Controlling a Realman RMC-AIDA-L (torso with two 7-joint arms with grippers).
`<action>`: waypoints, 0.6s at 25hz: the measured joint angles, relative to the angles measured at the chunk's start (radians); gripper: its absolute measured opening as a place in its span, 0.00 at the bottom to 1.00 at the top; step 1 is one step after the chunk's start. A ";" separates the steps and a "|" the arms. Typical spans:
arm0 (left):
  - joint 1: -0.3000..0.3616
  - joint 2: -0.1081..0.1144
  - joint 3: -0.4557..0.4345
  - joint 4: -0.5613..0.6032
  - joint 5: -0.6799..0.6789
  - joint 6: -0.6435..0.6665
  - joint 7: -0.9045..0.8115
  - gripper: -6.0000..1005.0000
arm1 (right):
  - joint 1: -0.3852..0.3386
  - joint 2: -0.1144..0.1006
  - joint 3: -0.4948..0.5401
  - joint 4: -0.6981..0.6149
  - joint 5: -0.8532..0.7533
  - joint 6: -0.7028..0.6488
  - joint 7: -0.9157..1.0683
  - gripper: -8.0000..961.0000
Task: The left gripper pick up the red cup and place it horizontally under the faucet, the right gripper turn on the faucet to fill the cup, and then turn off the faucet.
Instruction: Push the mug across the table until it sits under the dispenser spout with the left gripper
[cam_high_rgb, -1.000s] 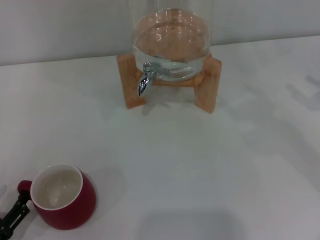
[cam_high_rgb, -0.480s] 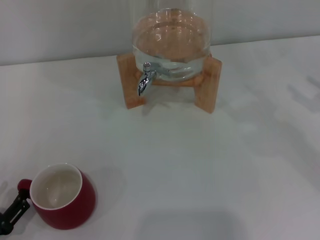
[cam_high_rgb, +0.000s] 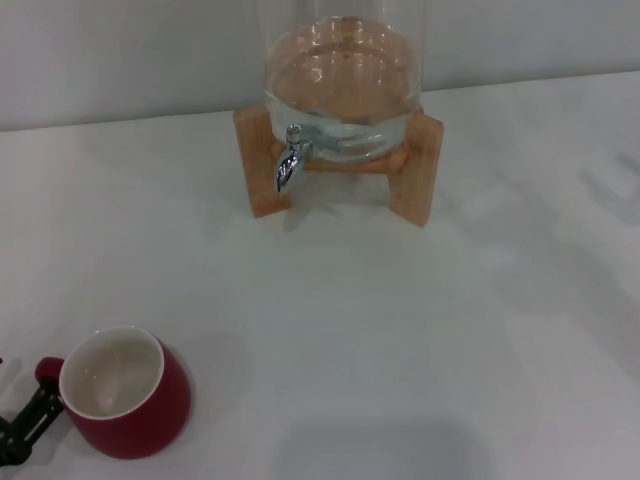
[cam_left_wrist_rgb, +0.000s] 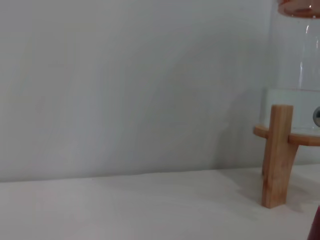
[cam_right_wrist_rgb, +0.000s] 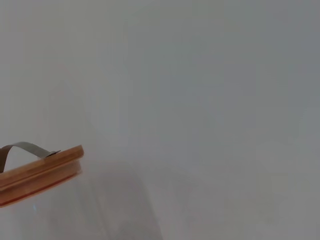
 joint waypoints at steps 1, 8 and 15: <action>0.000 0.000 0.000 0.000 0.000 -0.003 -0.005 0.78 | 0.000 0.000 0.001 0.000 0.000 0.001 0.000 0.81; 0.000 0.001 0.000 -0.001 0.003 -0.031 -0.021 0.74 | 0.001 0.000 0.012 0.001 0.000 0.007 0.000 0.81; 0.000 0.001 0.000 -0.001 0.003 -0.033 -0.021 0.46 | 0.000 0.001 0.013 0.011 0.007 0.008 -0.003 0.81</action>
